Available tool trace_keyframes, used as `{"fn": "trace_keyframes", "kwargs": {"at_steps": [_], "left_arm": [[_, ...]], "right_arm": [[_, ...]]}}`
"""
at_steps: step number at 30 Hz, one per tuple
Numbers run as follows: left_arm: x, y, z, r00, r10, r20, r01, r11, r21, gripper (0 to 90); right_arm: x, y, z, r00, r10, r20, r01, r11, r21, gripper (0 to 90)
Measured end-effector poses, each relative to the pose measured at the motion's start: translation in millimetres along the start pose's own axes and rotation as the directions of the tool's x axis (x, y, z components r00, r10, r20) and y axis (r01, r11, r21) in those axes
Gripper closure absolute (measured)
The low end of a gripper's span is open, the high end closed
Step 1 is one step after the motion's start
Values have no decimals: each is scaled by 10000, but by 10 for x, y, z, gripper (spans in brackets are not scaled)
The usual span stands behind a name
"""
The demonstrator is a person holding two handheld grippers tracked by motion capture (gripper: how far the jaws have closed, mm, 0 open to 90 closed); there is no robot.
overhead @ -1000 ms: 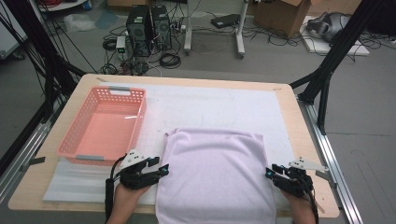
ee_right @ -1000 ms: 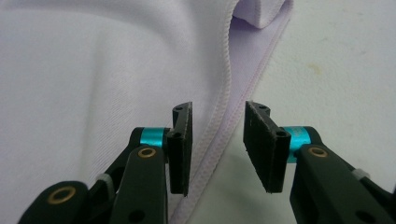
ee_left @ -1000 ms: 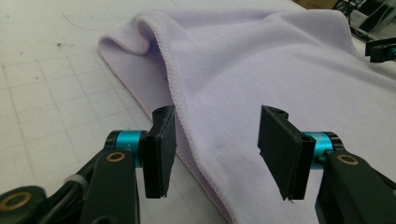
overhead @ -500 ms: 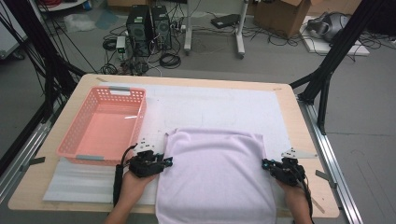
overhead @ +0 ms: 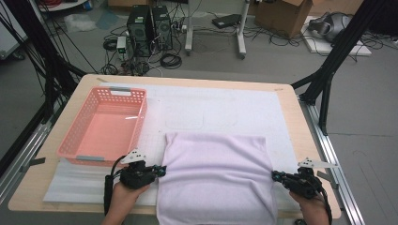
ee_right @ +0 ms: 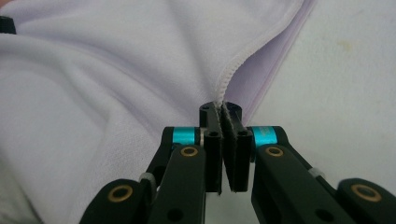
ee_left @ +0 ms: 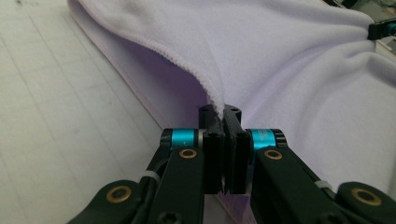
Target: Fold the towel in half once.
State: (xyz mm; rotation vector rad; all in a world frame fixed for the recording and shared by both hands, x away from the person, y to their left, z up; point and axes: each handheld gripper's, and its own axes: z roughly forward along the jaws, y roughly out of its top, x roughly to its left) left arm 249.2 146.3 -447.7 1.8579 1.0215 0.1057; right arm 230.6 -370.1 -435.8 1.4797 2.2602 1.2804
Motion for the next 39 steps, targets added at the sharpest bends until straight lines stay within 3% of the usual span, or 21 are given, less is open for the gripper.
{"fn": "trace_keyframes", "kwargs": {"at_steps": [3, 4, 5, 7, 10, 12, 14, 18, 21, 23, 25, 26, 27, 28, 31, 33, 34, 35, 39], "left_arm": [[-10, -35, -8, 9999, -2, 172, -1, 9998, 206, 864], [-18, -31, 1, 9997, 0, 231, -5, 9998, 189, 829], [-26, -16, 10, 9998, 52, 182, -53, 10000, 83, 748], [-38, 45, 28, 9998, 156, 89, -154, 9996, -236, 587], [-29, 184, 64, 9993, 249, -273, -269, 9969, -741, 519], [19, 282, 120, 9977, 370, -561, -417, 9955, -848, 520], [88, 371, 204, 9962, 254, -836, -333, 9950, -944, 525], [243, 511, 410, 9886, 136, -1499, -228, 9980, -596, 550], [308, 534, 526, 9827, 206, -1841, -355, 9963, -780, 571], [386, 518, 592, 9793, 2, -2026, -132, 9979, -629, 571], [436, 534, 608, 9769, -466, -2083, 335, 9973, -660, 601], [444, 556, 619, 9740, -300, -2245, 173, 9982, -580, 599], [439, 582, 643, 9656, -24, -2601, -54, 9996, -292, 591], [447, 601, 670, 9637, 125, -2668, -135, 9999, -18, 592], [462, 640, 731, 9599, 25, -2802, -70, 9999, -150, 595], [472, 652, 752, 9551, -138, -2959, 73, 9997, -231, 576], [467, 663, 765, 9506, -105, -3103, 27, 9997, -256, 554], [458, 666, 779, 9442, -110, -3292, 34, 9997, -236, 450], [464, 664, 770, 9495, -16, -3138, -32, 9999, -149, 400]], "right_arm": [[9, -33, -7, 9999, -123, 11, 123, 9995, 301, 865], [17, -35, 1, 9999, -156, -16, 156, 9991, 392, 843], [23, -29, 5, 9997, -235, 34, 233, 9989, 396, 767], [17, 10, -14, 9995, -198, 249, 197, 9998, 18, 677], [20, 115, -72, 9977, -228, 640, 276, 9969, -742, 636], [10, 193, -69, 9952, -386, 900, 487, 9925, -1126, 638], [-7, 272, -3, 9929, -610, 1022, 728, 9906, -1156, 657], [-73, 431, 265, 9898, -1018, 992, 1082, 9922, -614, 698], [-128, 544, 477, 9857, -1324, 1046, 1364, 9901, -321, 727], [-167, 612, 601, 9824, -1498, 1116, 1504, 9886, 24, 752], [-200, 666, 709, 9784, -1681, 1203, 1660, 9857, 276, 773], [-218, 691, 762, 9777, -1718, 1210, 1686, 9850, 362, 778], [-236, 712, 808, 9756, -1753, 1323, 1702, 9842, 489, 783], [-249, 732, 846, 9734, -1762, 1465, 1701, 9840, 532, 809], [-317, 779, 890, 9553, -1770, 2369, 1742, 9842, 328, 843], [-368, 785, 902, 9553, -1455, 2574, 1490, 9888, 61, 845], [-376, 785, 902, 9569, -1334, 2579, 1383, 9904, -12, 841], [-373, 784, 896, 9575, -1274, 2587, 1334, 9911, -54, 810], [-347, 762, 782, 9701, -930, 2241, 1014, 9945, -259, 577]]}}
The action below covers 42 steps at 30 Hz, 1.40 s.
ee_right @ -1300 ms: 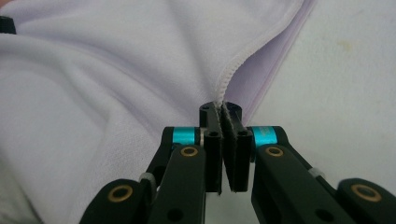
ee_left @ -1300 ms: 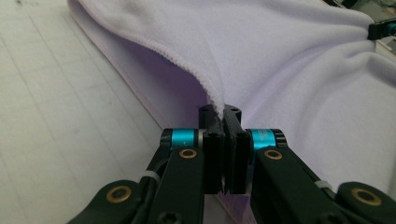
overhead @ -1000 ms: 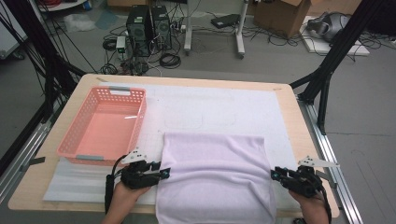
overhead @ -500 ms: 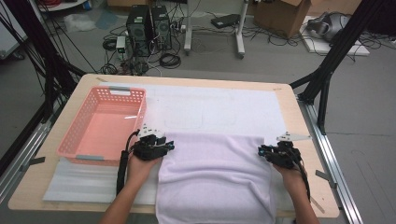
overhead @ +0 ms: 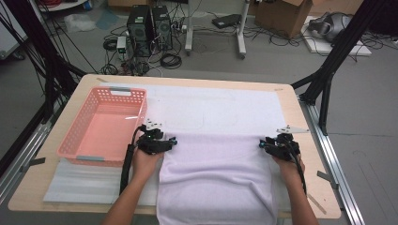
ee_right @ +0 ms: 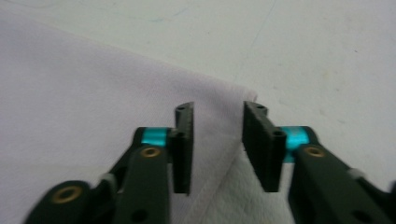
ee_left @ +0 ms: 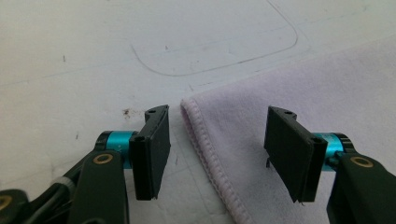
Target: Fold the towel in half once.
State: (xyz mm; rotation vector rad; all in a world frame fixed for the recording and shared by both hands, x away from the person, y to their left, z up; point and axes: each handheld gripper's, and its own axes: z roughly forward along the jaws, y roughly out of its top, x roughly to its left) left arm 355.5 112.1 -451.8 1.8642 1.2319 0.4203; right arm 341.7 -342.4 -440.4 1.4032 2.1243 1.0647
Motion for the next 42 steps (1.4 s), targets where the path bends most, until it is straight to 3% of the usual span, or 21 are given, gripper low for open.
{"fn": "trace_keyframes", "kwargs": {"at_steps": [6, 11, 16, 17, 18, 20, 23, 25, 27, 32, 38, 42], "left_arm": [[-55, -24, -34, 9986, 425, 325, -433, 9987, 258, 397], [-106, -33, -59, 9955, 952, -1, -951, 9945, 438, 532], [-107, -32, -60, 9977, 603, 314, -616, 9971, 437, 710], [-105, -32, -54, 9976, 433, 545, -458, 9979, 454, 765], [-115, -33, -54, 9980, 395, 502, -419, 9980, 474, 817], [-124, -30, -51, 9981, 395, 477, -417, 9981, 461, 831], [-103, -13, -50, 9985, 31, 543, -57, 9988, 479, 840], [-108, 17, -59, 9990, 18, 443, -23, 9999, 124, 845], [-107, 71, -70, 9990, -117, 430, 130, 9994, -320, 846], [-96, 316, -45, 9995, -29, 328, 53, 9974, -723, 846], [91, 591, 92, 9986, -485, 226, 508, 9918, -1170, 845], [177, 698, 213, 9995, -229, 229, 257, 9911, -1309, 845]], "right_arm": [[66, -102, -66, 9998, -165, -85, 169, 9991, 399, 476], [152, -161, -51, 9992, -325, 227, 316, 9988, 376, 472], [159, -167, -64, 9998, -195, 13, 195, 9991, 384, 627], [157, -167, -66, 9999, -155, -77, 158, 9991, 387, 698], [149, -166, -65, 9991, -70, -423, 87, 9991, 404, 797], [170, -165, -58, 9982, -58, -590, 84, 9990, 450, 837], [149, -167, -62, 9969, 125, -775, -89, 9989, 461, 855], [127, -163, -62, 9955, 287, -900, -253, 9989, 382, 858], [119, -145, -69, 9963, 159, -847, -148, 9998, 139, 861], [38, -5, -71, 9972, 336, -676, -377, 9974, -610, 862], [-94, 253, 2, 9975, 551, -439, -595, 9924, -1077, 862], [-166, 404, 123, 9987, 448, -242, -475, 9910, -1254, 861]]}}
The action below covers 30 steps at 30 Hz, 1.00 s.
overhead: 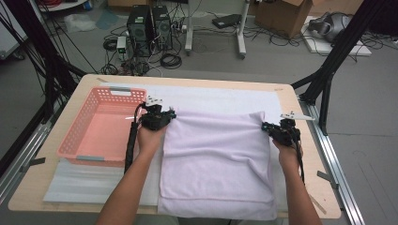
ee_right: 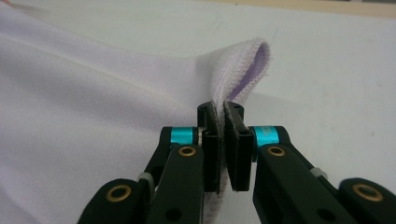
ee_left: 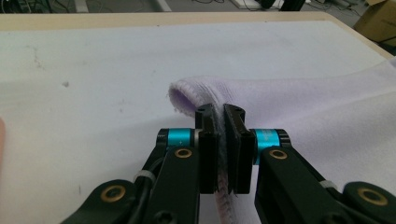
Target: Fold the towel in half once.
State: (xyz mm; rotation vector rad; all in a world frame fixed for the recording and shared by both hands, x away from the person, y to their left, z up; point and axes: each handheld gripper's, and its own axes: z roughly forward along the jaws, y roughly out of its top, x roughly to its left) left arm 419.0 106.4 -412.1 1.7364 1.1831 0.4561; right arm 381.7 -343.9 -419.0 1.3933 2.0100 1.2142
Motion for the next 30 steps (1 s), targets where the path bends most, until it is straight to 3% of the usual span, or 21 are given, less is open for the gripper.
{"fn": "trace_keyframes", "kwargs": {"at_steps": [2, 4, 7, 9, 12, 15, 16, 19, 22, 23, 26, 28, 30], "left_arm": [[31, 39, 66, 9997, 228, -14, -228, 9997, -119, 845], [63, 100, 125, 10000, 5, 13, -5, 9999, -134, 844], [88, 161, 205, 9999, 63, -145, -70, 9989, -457, 844], [123, 183, 264, 9998, -144, -135, 141, 9996, -238, 844], [134, 164, 314, 9997, -232, -103, 228, 9992, -324, 836], [137, 146, 322, 9983, -586, 65, 588, 9981, -197, 700], [129, 146, 315, 9984, -554, 146, 556, 9984, -121, 642], [86, 141, 261, 9981, -434, 431, 442, 9989, -172, 560], [38, 111, 199, 9965, -429, 711, 448, 9987, -256, 540], [22, 107, 182, 9958, -380, 827, 389, 9992, -90, 532], [-71, 110, 118, 9940, 14, 1093, -27, 9999, 118, 499], [-132, 82, 40, 9927, 97, 1201, -40, 9989, -475, 502], [-173, 57, -16, 9916, 159, 1282, -92, 9986, -526, 503]], "right_arm": [[-33, 48, 82, 9999, 79, 99, -80, 10000, 48, 861], [-64, 79, 152, 9996, 132, 240, -131, 9999, -30, 861], [-104, 108, 228, 9986, 412, 335, -408, 9991, -128, 860], [-119, 130, 283, 9976, 544, 432, -540, 9985, -119, 860], [-120, 170, 334, 9978, 412, 527, -409, 9991, -59, 854], [-114, 169, 350, 9968, 446, 662, -436, 9989, -165, 755], [-118, 165, 348, 9957, 481, 789, -474, 9988, -105, 702], [-126, 161, 310, 9960, 551, 709, -553, 9985, -2, 674], [-97, 185, 244, 9973, 538, 507, -537, 9986, -41, 645], [-78, 195, 219, 9981, 412, 455, -414, 9991, 27, 632], [-14, 220, 137, 9996, 80, 288, -86, 9998, 201, 610], [31, 234, 67, 9999, -75, 137, 71, 9995, 300, 600], [76, 236, -16, 9998, -214, -9, 215, 9995, 225, 599]]}}
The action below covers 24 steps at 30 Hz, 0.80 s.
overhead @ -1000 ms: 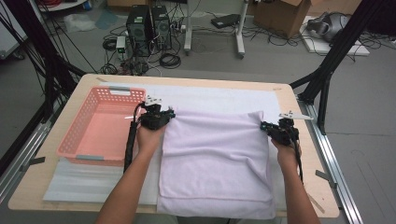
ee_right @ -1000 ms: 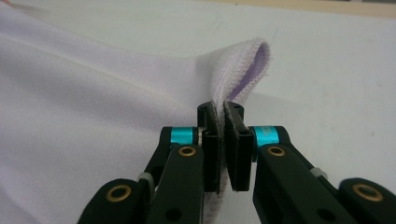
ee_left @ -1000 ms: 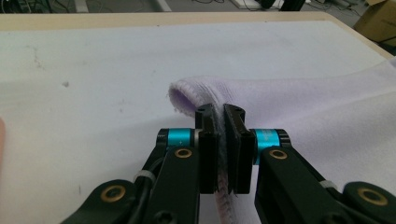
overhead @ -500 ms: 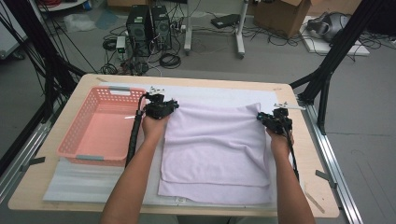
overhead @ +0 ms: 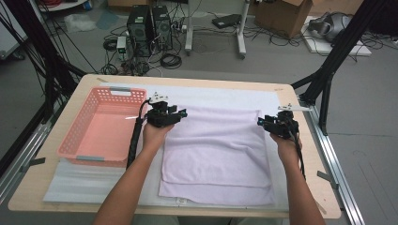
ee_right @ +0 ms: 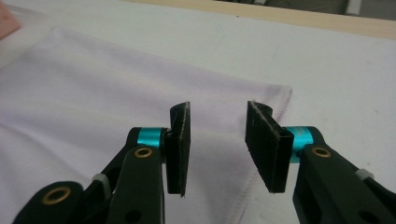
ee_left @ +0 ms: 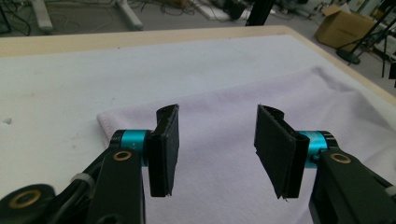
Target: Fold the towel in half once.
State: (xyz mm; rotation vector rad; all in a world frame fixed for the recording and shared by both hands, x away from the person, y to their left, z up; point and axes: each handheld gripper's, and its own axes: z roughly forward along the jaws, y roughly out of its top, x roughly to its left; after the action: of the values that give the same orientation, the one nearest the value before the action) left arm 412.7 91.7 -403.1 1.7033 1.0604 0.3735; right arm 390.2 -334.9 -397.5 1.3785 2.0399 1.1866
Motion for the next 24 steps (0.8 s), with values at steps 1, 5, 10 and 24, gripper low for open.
{"fn": "trace_keyframes", "kwargs": {"at_steps": [1, 5, 10, 24], "left_arm": [[-19, -13, -20, 10000, 21, 69, -22, 10000, 68, 501], [-81, -103, -134, 9997, -102, 217, 105, 9999, -114, 489], [-183, -253, -293, 9993, 231, 299, -236, 9996, 136, 466], [-355, -726, -771, 9966, 351, 743, -362, 9993, 135, 461]], "right_arm": [[26, -8, -46, 9999, -113, -39, 112, 9998, -139, 600], [67, -88, -183, 9995, -174, -252, 171, 9998, -131, 600], [129, -259, -355, 9975, -238, -662, 231, 9997, -115, 600], [300, -897, -772, 9958, -440, -807, 427, 9989, -177, 600]]}}
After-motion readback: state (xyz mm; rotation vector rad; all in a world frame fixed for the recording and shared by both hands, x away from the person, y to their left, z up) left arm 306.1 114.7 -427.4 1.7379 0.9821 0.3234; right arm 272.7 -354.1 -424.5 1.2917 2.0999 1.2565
